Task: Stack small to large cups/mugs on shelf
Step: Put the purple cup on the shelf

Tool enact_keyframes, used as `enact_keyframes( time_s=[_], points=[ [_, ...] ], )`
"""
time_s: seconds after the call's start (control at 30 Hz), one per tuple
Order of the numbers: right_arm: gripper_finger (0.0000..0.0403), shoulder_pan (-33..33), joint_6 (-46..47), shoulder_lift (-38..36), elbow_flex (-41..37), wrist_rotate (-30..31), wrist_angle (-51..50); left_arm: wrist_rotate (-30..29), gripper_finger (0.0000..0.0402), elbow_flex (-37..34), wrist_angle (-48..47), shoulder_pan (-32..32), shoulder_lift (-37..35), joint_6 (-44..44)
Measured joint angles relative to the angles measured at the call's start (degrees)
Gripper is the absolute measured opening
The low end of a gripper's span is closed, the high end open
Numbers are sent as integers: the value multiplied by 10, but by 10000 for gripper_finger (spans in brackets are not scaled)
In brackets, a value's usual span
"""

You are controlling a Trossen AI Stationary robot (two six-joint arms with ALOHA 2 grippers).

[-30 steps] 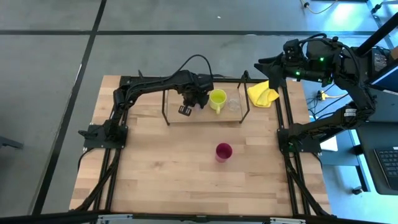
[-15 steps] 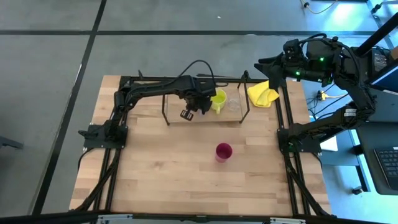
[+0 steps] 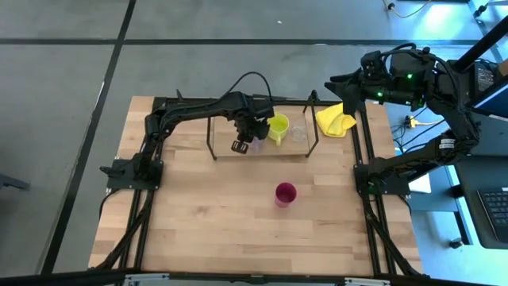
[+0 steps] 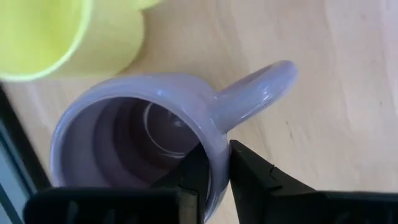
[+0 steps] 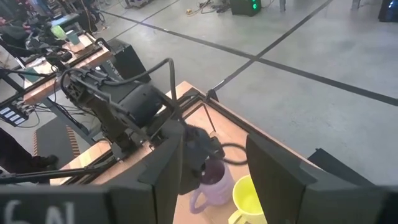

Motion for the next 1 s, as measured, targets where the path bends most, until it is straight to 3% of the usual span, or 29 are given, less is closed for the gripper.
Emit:
enact_keyframes(
  time_s=[0.4,1.0],
  points=[
    [179,0,-1,0,0,0,-2,-2,114,0,0,6,0,-5],
    [179,0,-2,0,0,3,-3,-4,112,0,28,7,0,60]
  ],
)
